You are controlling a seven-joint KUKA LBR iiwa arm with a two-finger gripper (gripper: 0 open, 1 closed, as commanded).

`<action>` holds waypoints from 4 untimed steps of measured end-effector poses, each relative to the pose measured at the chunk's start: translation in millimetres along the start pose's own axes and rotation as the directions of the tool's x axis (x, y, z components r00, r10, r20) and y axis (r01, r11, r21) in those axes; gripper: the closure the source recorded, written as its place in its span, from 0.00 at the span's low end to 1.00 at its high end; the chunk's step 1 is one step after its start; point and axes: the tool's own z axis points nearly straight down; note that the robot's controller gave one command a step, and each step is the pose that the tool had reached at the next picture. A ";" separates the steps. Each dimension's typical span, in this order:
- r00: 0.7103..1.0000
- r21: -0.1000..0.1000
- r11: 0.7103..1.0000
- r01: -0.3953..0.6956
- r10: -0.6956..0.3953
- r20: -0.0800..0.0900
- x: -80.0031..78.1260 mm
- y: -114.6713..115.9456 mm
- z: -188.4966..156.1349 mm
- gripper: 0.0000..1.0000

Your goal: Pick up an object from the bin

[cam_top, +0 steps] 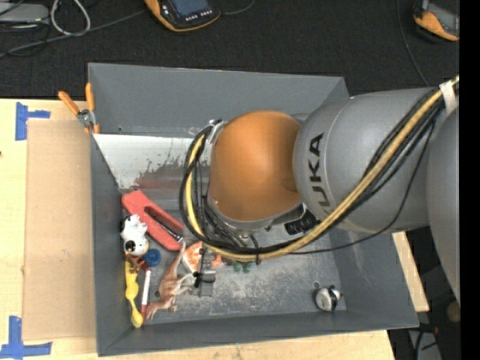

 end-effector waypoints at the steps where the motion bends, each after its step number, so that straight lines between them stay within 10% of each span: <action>1: 1.000 -0.002 1.000 -0.004 0.004 0.008 -2.0 -1.0 -4.2 0.00; 3: 0.976 0.000 0.976 0.218 -0.218 0.014 7.8 -36.6 120.2 0.00; 4: 0.970 -0.002 0.970 0.243 -0.243 0.015 4.5 -57.1 125.5 1.00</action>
Offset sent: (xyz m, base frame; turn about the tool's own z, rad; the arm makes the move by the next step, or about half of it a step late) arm -0.0023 -0.0270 -0.1006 -0.2326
